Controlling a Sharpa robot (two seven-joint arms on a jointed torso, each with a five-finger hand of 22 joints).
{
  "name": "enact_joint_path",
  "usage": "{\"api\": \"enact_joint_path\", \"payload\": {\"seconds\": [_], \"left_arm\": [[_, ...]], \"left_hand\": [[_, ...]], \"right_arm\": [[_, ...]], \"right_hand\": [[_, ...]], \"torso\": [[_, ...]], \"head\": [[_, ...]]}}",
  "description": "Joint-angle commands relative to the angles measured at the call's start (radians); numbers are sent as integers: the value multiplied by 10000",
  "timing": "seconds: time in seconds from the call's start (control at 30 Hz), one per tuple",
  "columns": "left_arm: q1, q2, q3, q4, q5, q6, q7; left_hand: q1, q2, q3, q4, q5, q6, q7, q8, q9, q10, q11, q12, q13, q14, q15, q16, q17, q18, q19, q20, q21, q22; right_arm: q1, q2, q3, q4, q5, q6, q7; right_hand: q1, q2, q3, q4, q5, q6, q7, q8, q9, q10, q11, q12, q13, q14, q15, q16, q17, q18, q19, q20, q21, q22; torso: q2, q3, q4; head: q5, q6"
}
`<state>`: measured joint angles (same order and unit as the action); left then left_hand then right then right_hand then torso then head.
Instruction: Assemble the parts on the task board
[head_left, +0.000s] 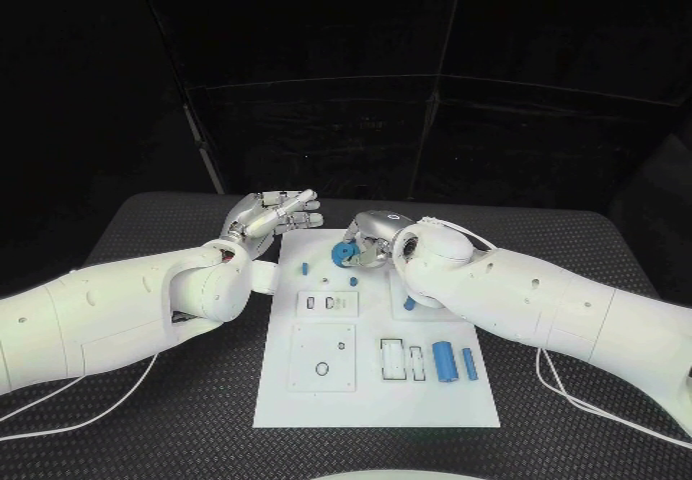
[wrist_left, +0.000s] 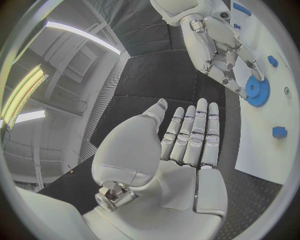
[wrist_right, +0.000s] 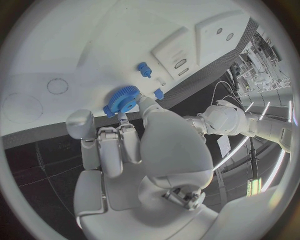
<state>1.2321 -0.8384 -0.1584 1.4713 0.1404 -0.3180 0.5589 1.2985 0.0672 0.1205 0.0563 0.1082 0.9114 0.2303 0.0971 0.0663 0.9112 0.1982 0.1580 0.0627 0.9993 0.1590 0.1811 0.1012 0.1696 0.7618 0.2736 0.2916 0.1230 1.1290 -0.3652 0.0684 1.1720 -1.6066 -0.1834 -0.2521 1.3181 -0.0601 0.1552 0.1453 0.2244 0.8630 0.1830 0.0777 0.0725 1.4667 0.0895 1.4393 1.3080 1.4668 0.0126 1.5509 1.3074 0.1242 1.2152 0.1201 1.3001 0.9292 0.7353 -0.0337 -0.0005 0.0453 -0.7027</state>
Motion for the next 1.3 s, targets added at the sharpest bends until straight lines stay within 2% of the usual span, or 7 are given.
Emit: {"api": "enact_joint_path", "payload": {"seconds": [0.03,0.47,0.57,0.67,0.83,1.07,1.3], "left_arm": [[21,-5,10,16,-4,46,16],[21,-29,10,42,-4,45,14],[21,-30,10,46,-4,47,15],[21,-42,10,51,-4,47,17],[20,-76,9,55,-4,49,21],[19,-103,8,34,-58,77,57],[18,-49,7,-57,-411,195,95]], "left_hand": [[112,-14,-5,-65,-3,62,195,-55,-11,79,25,-43,-1,51,-2,-54,-11,138,54,-12,-8,-11],[111,-14,-1,-70,-4,59,199,-60,-12,78,28,-53,-1,48,0,-60,-13,137,53,-11,-10,-14],[111,-14,-1,-70,-4,59,199,-60,-12,78,28,-53,-1,48,0,-60,-13,137,53,-11,-10,-14],[111,-14,-1,-70,-4,59,199,-60,-12,78,28,-53,-1,48,0,-60,-13,137,53,-11,-10,-14],[111,-14,-1,-70,-4,59,199,-60,-12,78,28,-53,-1,48,0,-60,-13,137,53,-11,-10,-14],[111,-15,5,-78,-4,57,202,-65,-12,77,31,-63,-2,46,2,-67,-17,137,52,-9,-13,-18],[133,-19,23,-109,-3,72,187,-63,-9,97,22,-72,2,61,-2,-68,-18,139,57,-10,-14,-24]], "right_arm": [[-30,-83,-17,78,2,-107,-317],[-52,-434,-16,362,142,-309,-413],[-60,-540,-16,489,165,-628,-357],[-81,-857,-15,815,323,-1536,-99],[-98,-1624,-13,1457,1059,-2533,635],[-99,-3192,-19,2080,2689,-2170,2058],[-97,-4485,-24,1836,4129,-2283,3533]], "right_hand": [[-22,37,6,62,57,55,-17,20,-20,211,27,23,1321,924,53,32,2119,-33,47,57,-11,26],[-57,69,1,105,110,101,-27,41,-16,239,18,63,1358,936,46,48,2170,-44,84,50,18,85],[-63,70,-2,112,132,120,-32,50,-14,249,14,78,1372,939,43,52,2183,-50,104,48,33,118],[-39,67,4,118,322,208,-57,87,-10,310,-9,162,1450,949,23,68,2227,-61,148,31,68,176],[51,49,34,65,396,255,-71,102,-13,294,-25,133,1420,938,10,52,2178,-56,137,18,61,148],[415,-123,65,-206,-80,479,-120,193,0,241,-67,61,1351,881,-30,-32,1939,-10,-31,-16,-64,-111],[798,-308,69,-528,5,589,-146,217,-21,193,-98,-5,1289,856,-61,-77,1828,6,-127,-52,-132,-230]], "torso": [[0,8,-3],[-8,-4,-5],[-6,-4,7],[-8,0,11],[-19,3,-25],[-47,3,-47],[-82,23,-84]], "head": [[24,-11],[1,-8],[0,10],[-4,27],[20,54],[-81,125],[-213,210]]}}
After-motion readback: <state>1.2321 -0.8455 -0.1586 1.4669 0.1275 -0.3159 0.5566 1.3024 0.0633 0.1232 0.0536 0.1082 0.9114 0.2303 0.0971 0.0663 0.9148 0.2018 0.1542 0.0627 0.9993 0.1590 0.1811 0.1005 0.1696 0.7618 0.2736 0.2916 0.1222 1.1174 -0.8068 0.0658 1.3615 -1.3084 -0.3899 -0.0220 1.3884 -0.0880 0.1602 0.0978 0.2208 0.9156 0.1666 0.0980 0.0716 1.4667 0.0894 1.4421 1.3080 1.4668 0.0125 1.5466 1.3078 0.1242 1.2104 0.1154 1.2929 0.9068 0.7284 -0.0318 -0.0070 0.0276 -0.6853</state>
